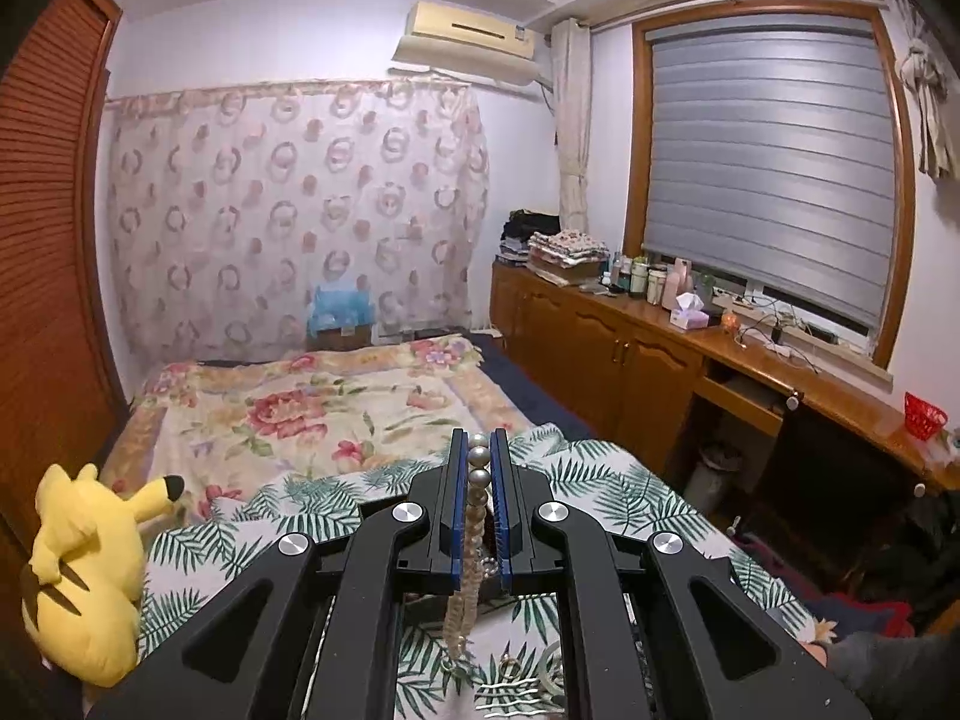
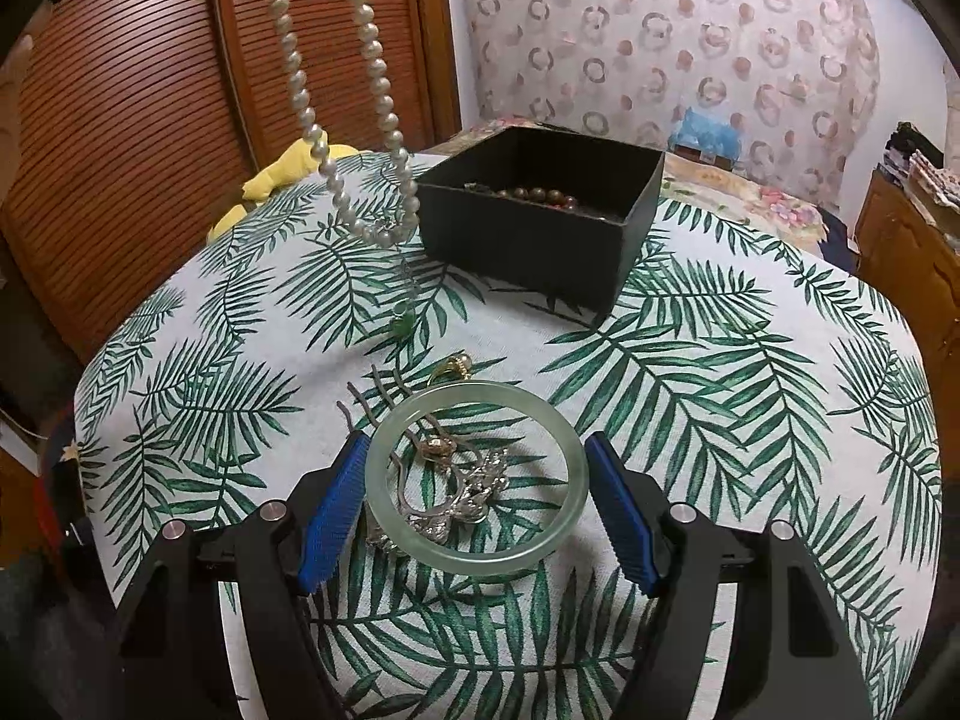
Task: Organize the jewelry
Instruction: 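Carry the pearl strand into the black box and release it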
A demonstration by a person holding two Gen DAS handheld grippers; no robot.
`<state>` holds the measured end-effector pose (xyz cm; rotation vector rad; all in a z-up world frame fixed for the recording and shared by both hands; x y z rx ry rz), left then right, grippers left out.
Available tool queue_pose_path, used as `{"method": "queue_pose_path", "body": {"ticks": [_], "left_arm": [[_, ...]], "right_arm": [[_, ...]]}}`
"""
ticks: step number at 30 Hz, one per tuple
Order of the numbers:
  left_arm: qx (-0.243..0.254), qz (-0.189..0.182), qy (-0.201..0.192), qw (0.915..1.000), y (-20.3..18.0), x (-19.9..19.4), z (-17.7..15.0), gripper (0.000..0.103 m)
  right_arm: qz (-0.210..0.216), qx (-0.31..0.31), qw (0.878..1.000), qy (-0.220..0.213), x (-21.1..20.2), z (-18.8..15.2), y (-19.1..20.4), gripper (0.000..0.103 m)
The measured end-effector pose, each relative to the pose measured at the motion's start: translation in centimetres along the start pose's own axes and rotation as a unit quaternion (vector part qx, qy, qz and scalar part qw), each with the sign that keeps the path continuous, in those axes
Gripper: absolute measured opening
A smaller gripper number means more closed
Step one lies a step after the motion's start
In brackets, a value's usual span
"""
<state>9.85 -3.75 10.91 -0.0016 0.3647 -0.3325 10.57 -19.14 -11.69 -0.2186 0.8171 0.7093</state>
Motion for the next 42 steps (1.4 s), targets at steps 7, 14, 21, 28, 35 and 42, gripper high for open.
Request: {"method": "queue_pose_path", "body": {"ticks": [7, 14, 21, 28, 35, 42], "left_arm": [[0.016, 0.006, -0.008, 0.9998, -0.7, -0.2, 0.8, 0.007], [0.017, 0.016, 0.007, 0.9997, 0.0, 1.7, 1.1, 0.007], [0.025, 0.033, 0.015, 0.9990, 0.7, 3.9, 2.5, 0.007], [0.016, 0.042, 0.033, 0.9984, 1.9, 7.2, 3.0, 0.007], [-0.011, 0.045, 0.080, 0.9957, 4.2, 11.4, 0.6, 0.007], [-0.034, 0.061, 0.109, 0.9916, 6.5, 12.8, -2.5, 0.033]], "right_arm": [[-0.001, 0.003, 1.000, -0.003, -0.1, 0.1, -0.3, 0.074], [-0.005, 0.006, 1.000, -0.020, -0.9, 1.6, -1.2, 0.074], [-0.017, 0.003, 0.999, -0.045, -1.9, 4.5, -2.2, 0.074], [-0.033, -0.007, 0.997, -0.070, -2.6, 8.2, -3.3, 0.074], [-0.049, -0.017, 0.996, -0.073, -1.9, 10.5, -4.2, 0.074], [-0.049, -0.023, 0.996, -0.072, -0.4, 11.4, -4.2, 0.074]]}}
Point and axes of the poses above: each gripper's, at about its wrist camera, not at the fingertips, and x roughly the way its jaws point, y to its left, z to its top, the point moved 4 cm from there along x, roughly the way its jaws point, and after that the axes turned 1 degree about -y, right-handed, at the moved point
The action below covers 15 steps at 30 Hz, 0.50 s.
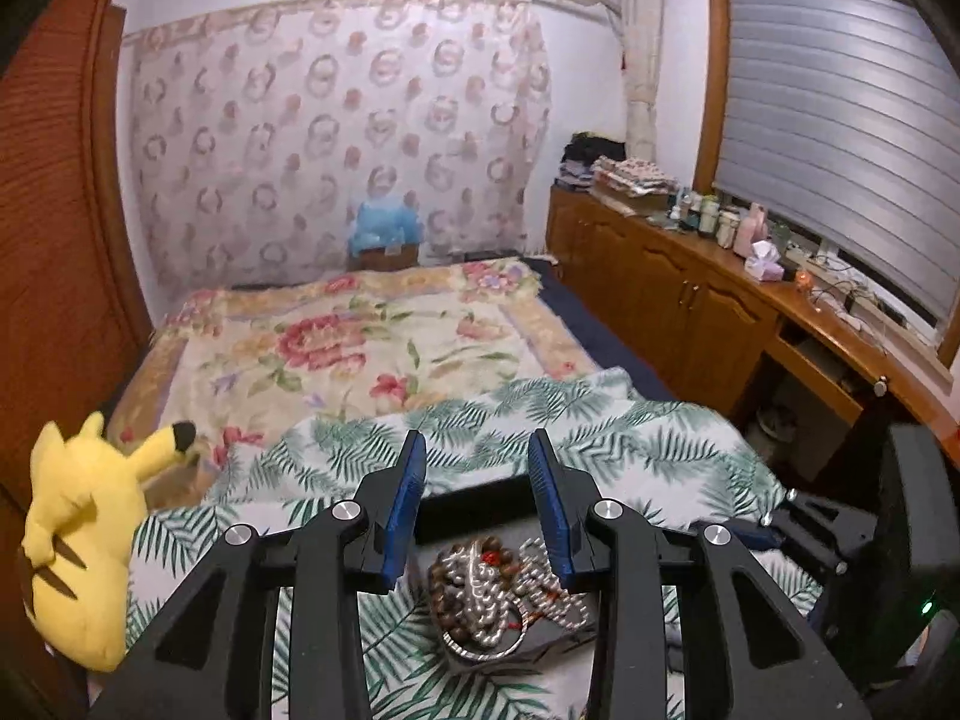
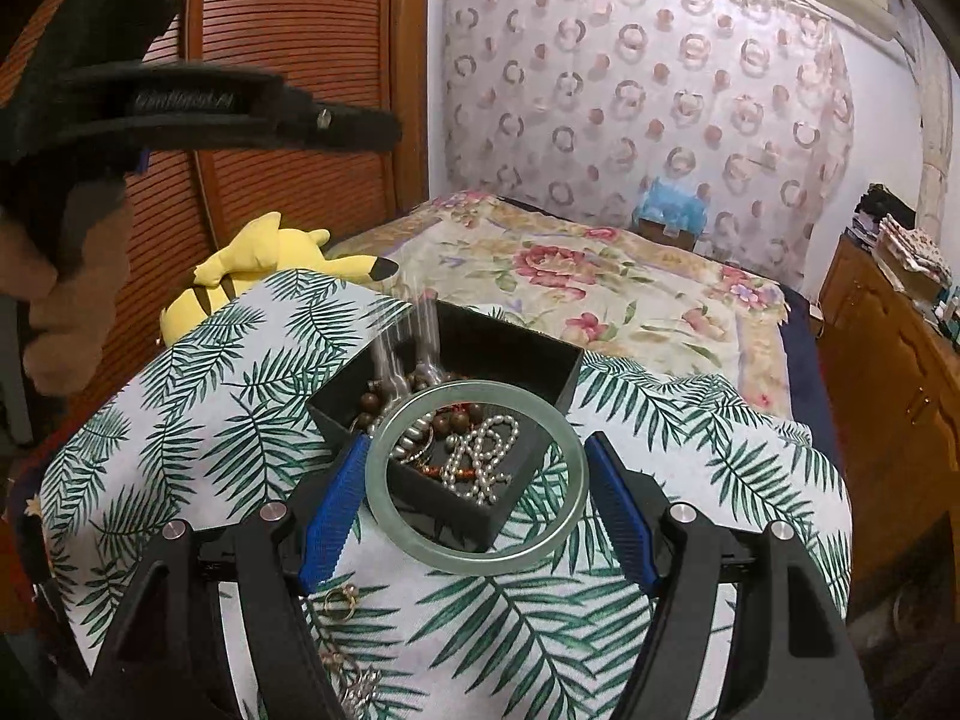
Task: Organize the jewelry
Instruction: 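Carry the pearl strand into the black box and release it, then lower the pale jade bangle into the black box with the right tool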
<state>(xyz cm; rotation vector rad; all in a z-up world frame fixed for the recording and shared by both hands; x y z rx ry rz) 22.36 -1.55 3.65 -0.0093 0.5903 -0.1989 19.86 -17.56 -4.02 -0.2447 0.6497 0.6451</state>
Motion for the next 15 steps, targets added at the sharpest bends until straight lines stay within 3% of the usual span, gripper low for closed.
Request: {"method": "queue_pose_path", "body": {"ticks": [4, 6, 9, 12, 15], "left_arm": [[-0.008, 0.015, 0.011, 0.9998, 1.5, 0.4, -1.7, 0.040], [-0.016, 0.022, 0.015, 0.9995, 2.5, 0.6, -2.5, 0.064], [-0.024, 0.044, 0.026, 0.9984, 4.3, 1.1, -4.2, 0.068], [-0.036, 0.055, 0.045, 0.9968, 5.9, 1.6, -6.4, 0.080], [-0.045, 0.063, 0.057, 0.9954, 7.3, 1.8, -8.4, 0.083]], "right_arm": [[0.003, -0.007, 1.000, -0.006, 1.2, 0.7, 0.3, 0.074], [0.000, -0.016, 1.000, -0.021, 1.6, 1.0, 0.4, 0.074], [-0.001, -0.013, 1.000, -0.016, 2.9, 1.4, 0.2, 0.074], [-0.003, -0.018, 1.000, -0.012, 4.0, 1.8, 0.3, 0.074], [-0.002, -0.021, 1.000, -0.009, 4.8, 2.2, 0.6, 0.074]]}}
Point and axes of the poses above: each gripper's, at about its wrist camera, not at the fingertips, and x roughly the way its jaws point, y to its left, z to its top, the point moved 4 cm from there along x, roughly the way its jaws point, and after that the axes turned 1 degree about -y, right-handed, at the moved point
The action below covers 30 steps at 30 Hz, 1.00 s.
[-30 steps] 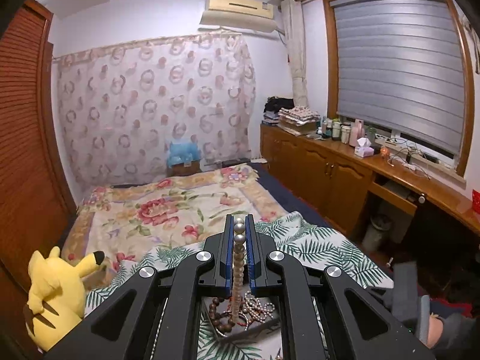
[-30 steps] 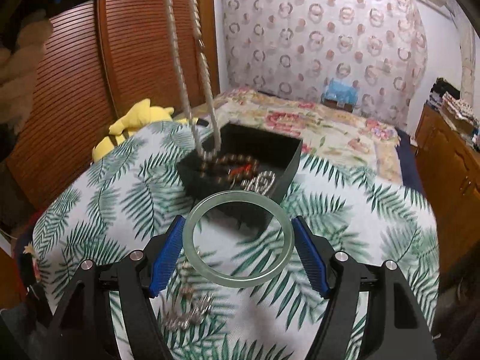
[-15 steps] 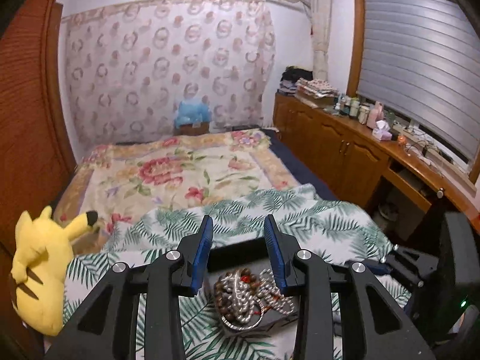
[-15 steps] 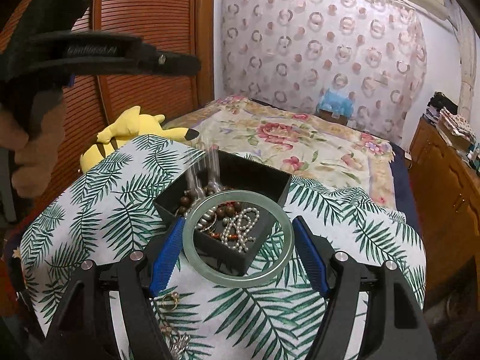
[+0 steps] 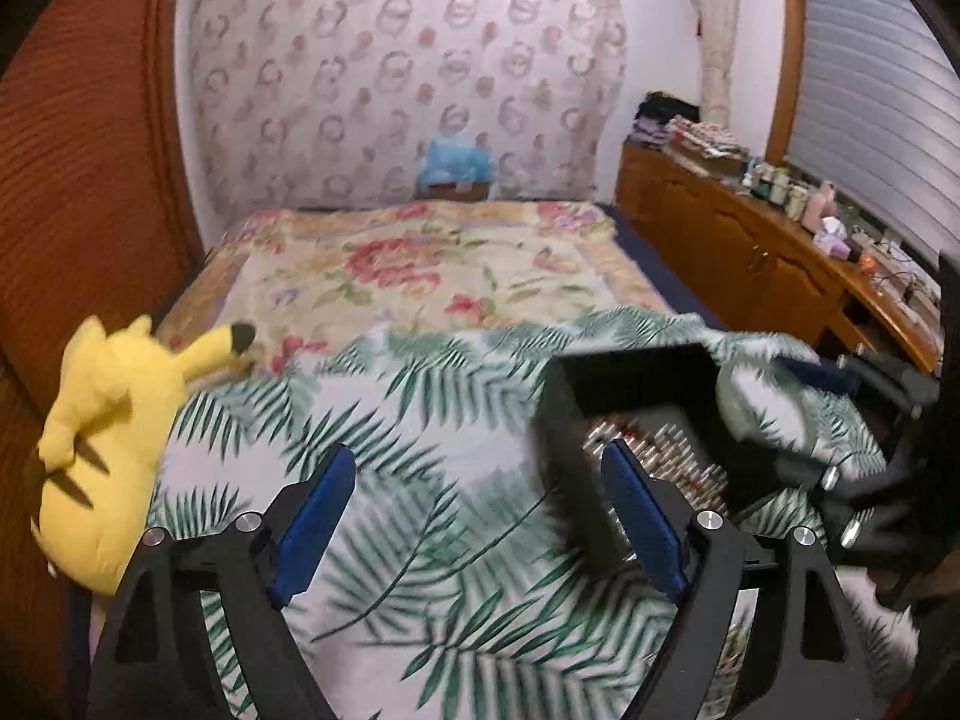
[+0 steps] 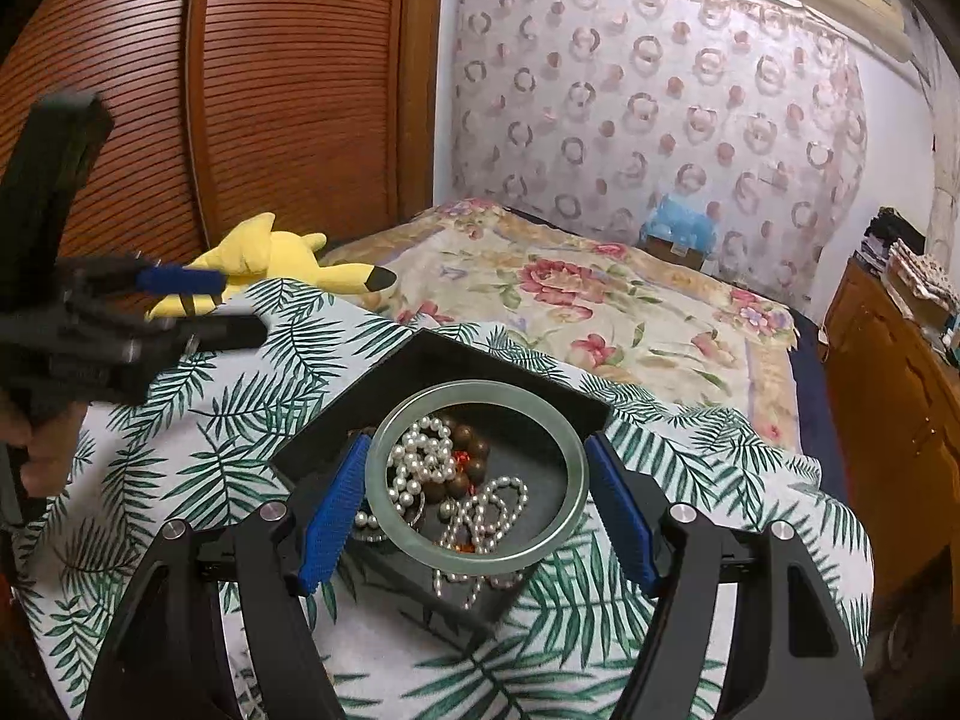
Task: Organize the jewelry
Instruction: 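Lower the pale jade bangle into the black box with the right tool, then open the right tool over the box and move both tools back to the cloth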
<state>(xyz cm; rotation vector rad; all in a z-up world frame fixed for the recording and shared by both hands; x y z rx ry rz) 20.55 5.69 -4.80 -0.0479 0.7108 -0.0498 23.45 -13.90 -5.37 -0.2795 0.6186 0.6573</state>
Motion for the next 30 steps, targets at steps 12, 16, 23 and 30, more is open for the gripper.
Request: {"method": "queue_pose_path", "body": {"ticks": [12, 16, 23, 30], "left_arm": [[-0.014, 0.008, 0.016, 0.9997, 2.6, -0.7, -4.8, 0.090], [-0.009, -0.001, 0.024, 0.9997, 2.1, -1.0, -5.9, 0.091], [-0.002, -0.020, 0.023, 0.9995, 0.1, -1.7, -7.1, 0.091], [0.013, -0.038, 0.016, 0.9991, -2.1, -3.1, -8.0, 0.091]], "right_arm": [[0.005, 0.003, 0.999, 0.035, 3.2, 0.3, 0.8, 0.075], [0.003, 0.001, 0.999, 0.038, 3.3, 0.1, 1.0, 0.075], [-0.010, -0.006, 0.999, 0.031, 2.5, 0.3, 0.4, 0.075], [-0.005, 0.017, 1.000, 0.010, -2.6, -1.6, 0.1, 0.075]]}}
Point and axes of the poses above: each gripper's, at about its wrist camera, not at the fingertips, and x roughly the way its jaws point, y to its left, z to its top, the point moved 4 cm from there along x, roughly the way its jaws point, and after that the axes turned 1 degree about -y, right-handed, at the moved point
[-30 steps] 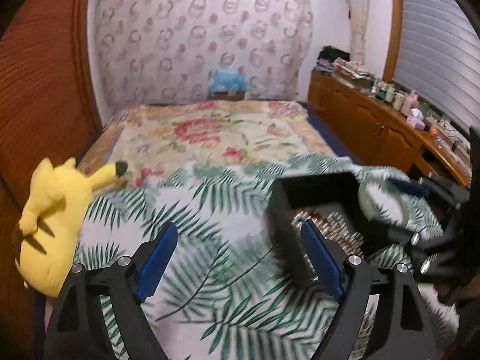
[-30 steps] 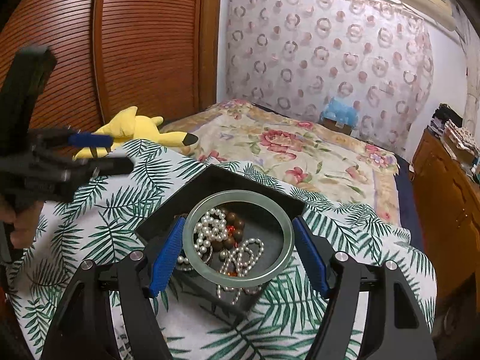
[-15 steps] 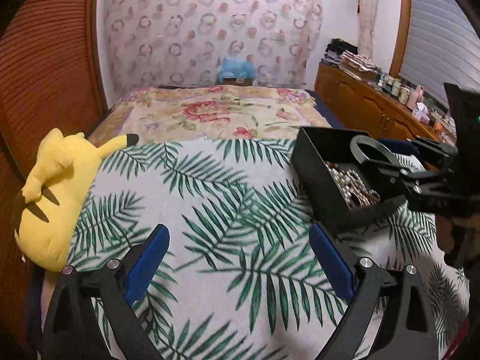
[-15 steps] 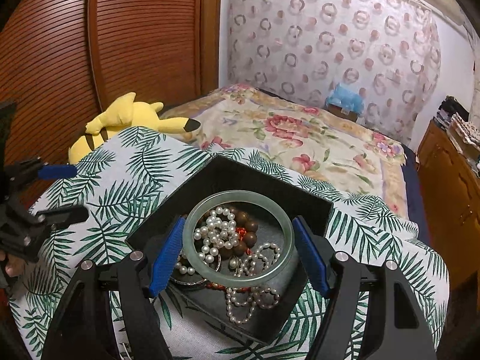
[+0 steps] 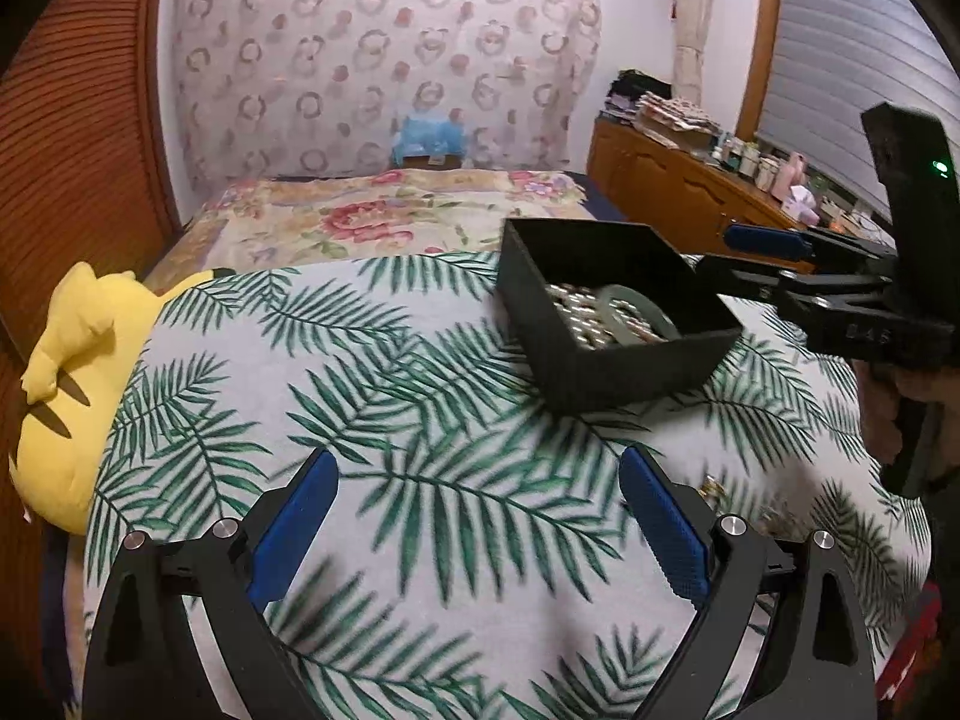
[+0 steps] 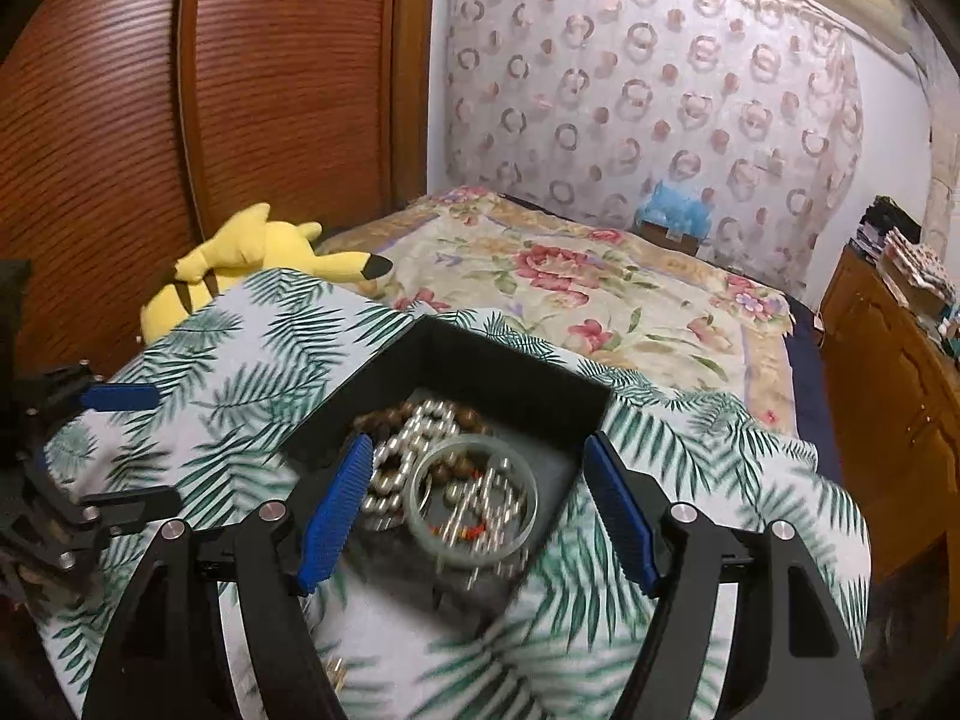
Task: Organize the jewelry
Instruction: 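Open the right tool over the box and move both tools back to the cloth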
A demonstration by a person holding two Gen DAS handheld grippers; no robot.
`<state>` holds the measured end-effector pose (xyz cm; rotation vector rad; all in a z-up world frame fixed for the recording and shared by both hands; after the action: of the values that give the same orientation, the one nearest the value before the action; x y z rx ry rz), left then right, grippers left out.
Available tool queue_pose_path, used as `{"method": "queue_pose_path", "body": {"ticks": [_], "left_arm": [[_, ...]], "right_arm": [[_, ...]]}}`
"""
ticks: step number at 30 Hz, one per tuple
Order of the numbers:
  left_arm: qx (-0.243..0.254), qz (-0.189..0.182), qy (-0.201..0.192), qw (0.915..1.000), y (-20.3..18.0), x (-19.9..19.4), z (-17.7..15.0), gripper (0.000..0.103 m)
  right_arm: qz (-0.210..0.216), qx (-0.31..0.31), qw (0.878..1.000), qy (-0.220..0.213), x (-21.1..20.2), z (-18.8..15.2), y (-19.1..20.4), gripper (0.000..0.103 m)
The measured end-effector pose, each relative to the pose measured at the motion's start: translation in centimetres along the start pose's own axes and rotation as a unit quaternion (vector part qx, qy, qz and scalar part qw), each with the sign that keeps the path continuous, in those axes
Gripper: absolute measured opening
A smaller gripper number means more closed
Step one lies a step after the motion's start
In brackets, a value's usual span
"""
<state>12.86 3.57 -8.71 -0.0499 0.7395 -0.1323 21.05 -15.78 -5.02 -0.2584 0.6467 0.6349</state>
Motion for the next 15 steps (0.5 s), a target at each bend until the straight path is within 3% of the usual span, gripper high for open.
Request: {"method": "queue_pose_path", "body": {"ticks": [8, 15], "left_arm": [[0.015, -0.018, 0.002, 0.9997, -2.8, -1.3, -2.4, 0.091], [0.026, -0.028, 0.014, 0.9992, -4.2, -1.5, -4.0, 0.091]], "right_arm": [[0.043, 0.002, 0.999, 0.014, -5.1, -7.0, 2.2, 0.075], [0.071, -0.010, 0.996, 0.058, -4.7, -11.7, 4.4, 0.075]]}}
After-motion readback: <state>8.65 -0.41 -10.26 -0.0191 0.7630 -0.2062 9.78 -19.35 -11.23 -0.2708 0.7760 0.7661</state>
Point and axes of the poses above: each gripper's, at about its wrist camera, not at the fingertips, and x roughly the way its jaws point, y to its left, z to its top, the point moved 4 cm from there along x, roughly the way its jaws point, and after that the axes turned 1 degree about -y, right-handed, at the moved point
